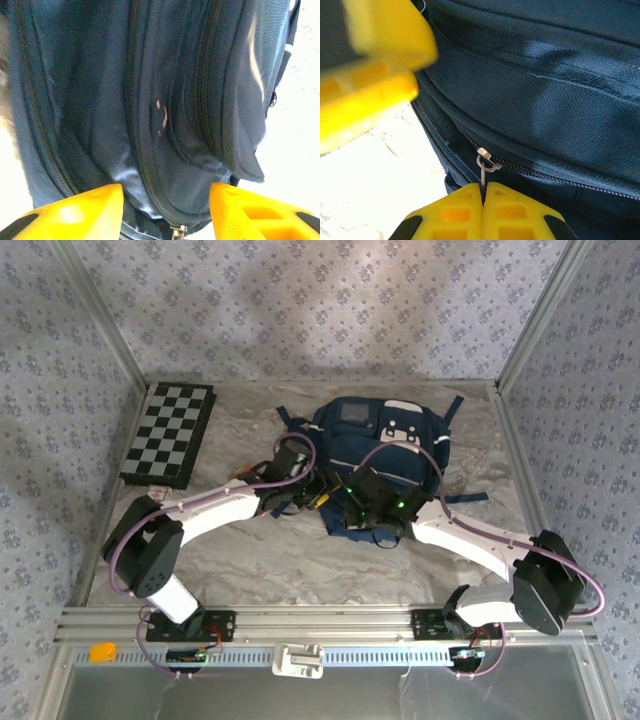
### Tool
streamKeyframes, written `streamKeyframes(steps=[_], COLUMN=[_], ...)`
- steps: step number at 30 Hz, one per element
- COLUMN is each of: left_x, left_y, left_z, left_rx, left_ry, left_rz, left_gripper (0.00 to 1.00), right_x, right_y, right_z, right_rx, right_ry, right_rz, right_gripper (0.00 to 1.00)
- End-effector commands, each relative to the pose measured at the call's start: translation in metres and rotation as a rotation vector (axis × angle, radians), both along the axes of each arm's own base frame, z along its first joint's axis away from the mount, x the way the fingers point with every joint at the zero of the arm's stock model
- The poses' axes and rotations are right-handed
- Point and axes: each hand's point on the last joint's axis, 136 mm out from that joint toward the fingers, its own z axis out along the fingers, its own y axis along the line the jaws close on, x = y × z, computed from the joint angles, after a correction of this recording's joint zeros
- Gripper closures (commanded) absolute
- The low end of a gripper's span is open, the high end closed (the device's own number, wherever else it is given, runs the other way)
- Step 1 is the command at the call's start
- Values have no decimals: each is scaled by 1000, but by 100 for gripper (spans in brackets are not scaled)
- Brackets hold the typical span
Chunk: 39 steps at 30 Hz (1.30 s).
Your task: Pack books, pencil case, and school supplies into a backpack
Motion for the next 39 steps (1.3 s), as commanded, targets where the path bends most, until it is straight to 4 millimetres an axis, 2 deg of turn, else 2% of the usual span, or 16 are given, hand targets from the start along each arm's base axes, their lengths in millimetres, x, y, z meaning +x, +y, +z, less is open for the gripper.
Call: streamKeyframes(steps=[1, 4, 6, 10, 13, 17, 20, 24, 27, 29, 32, 33, 35, 37, 39], left_x=[16, 19, 22, 30, 36, 49, 64, 89, 112, 124, 136, 138, 137, 128, 110], left_y=[-9, -10, -11, -10, -1, 26, 52, 82, 85, 79, 69, 68, 65, 70, 76], left_z=[-1, -14, -20, -14, -5, 10, 24, 28, 31, 30, 36, 38, 42, 42, 40], left_rx=[4, 11, 30, 59, 90, 157, 170, 192, 109, 99, 90, 93, 93, 105, 101], left_ry=[8, 24, 38, 1, -34, -75, -114, -106, -109, -92, -121, -127, -134, -122, -100], left_rz=[111, 155, 167, 194, 209, 229, 251, 242, 211, 160, 100, 93, 67, 62, 102], left_gripper=[56, 62, 70, 86, 100, 100, 100, 100, 100, 100, 100, 94, 76, 68, 62], right_x=[-2, 0, 1, 1, -1, -9, -22, -37, -38, -30, -23, -20, -13, -8, -4], right_y=[1, 3, 2, 3, -5, -22, -48, -81, -102, -96, -57, -45, -36, -34, -28], right_z=[4, 4, 3, 2, 2, 2, -2, -7, -6, 2, 13, 15, 17, 15, 13], right_rx=[10, 12, 7, 1, -41, -103, -181, -233, -255, -246, -150, -132, -135, -143, -118], right_ry=[-23, -31, -32, -26, -22, -30, -9, 25, 35, -8, -34, -43, -53, -57, -73], right_rz=[17, 24, 21, 24, 10, -8, -25, -65, -117, -82, 8, 29, 20, 9, 12], right_gripper=[100, 100, 100, 100, 100, 100, 100, 100, 100, 100, 100, 100, 100, 100, 100])
